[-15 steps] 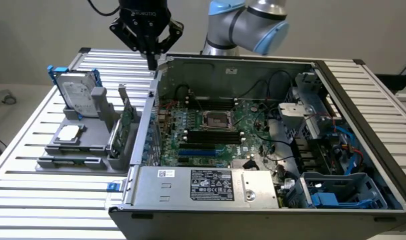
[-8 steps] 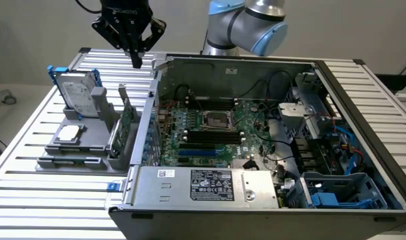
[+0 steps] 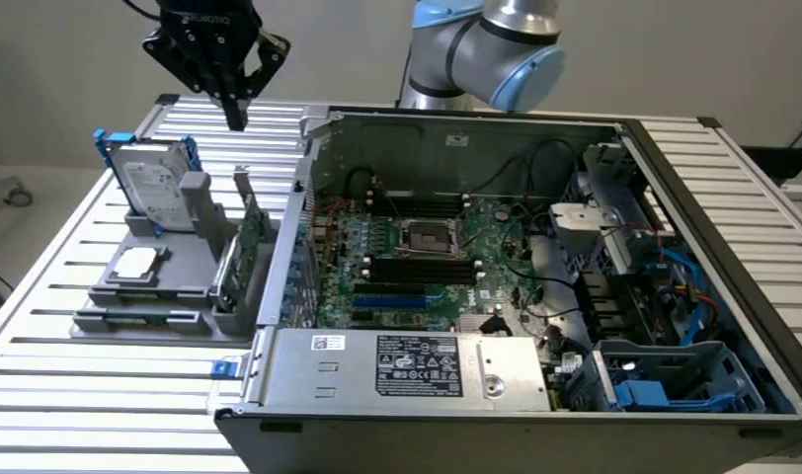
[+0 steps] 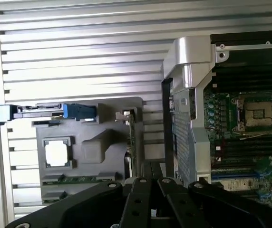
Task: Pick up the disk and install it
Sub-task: 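Reach for the disk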
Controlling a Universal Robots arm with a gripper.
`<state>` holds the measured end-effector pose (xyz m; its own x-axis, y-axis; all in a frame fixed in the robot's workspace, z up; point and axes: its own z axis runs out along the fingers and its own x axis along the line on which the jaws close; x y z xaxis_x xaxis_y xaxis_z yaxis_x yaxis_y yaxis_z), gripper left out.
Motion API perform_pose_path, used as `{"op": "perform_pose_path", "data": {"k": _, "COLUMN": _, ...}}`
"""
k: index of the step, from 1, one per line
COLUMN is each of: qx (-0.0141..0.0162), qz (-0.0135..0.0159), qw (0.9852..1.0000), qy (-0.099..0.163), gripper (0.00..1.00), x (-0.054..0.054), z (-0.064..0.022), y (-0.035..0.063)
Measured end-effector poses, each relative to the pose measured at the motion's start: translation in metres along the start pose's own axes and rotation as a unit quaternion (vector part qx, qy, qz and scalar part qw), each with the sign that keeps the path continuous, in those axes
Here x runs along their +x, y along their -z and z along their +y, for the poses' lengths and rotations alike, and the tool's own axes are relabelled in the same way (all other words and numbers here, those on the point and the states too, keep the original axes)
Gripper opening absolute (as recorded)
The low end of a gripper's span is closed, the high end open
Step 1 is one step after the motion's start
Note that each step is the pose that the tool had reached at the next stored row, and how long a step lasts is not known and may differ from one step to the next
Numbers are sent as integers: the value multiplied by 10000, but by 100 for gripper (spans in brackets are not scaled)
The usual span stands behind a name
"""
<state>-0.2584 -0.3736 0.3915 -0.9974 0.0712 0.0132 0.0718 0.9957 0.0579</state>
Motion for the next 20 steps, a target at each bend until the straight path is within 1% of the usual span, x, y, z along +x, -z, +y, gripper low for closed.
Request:
{"op": "perform_pose_path", "data": {"k": 6, "qx": -11, "qz": 13, "qw": 10000, "qy": -1, "gripper": 11, "x": 249, "z": 43, "y": -12}}
{"op": "perform_pose_path", "data": {"k": 11, "qx": -15, "qz": 15, "qw": 10000, "qy": 0, "gripper": 11, "x": 459, "z": 94, "y": -30}}
{"op": "perform_pose_path", "data": {"k": 16, "qx": -15, "qz": 14, "qw": 10000, "qy": -1, "gripper": 11, "x": 662, "z": 170, "y": -68}}
{"op": "perform_pose_path", "data": {"k": 20, "qx": -16, "qz": 8, "qw": 10000, "qy": 0, "gripper": 11, "x": 812, "z": 241, "y": -110}}
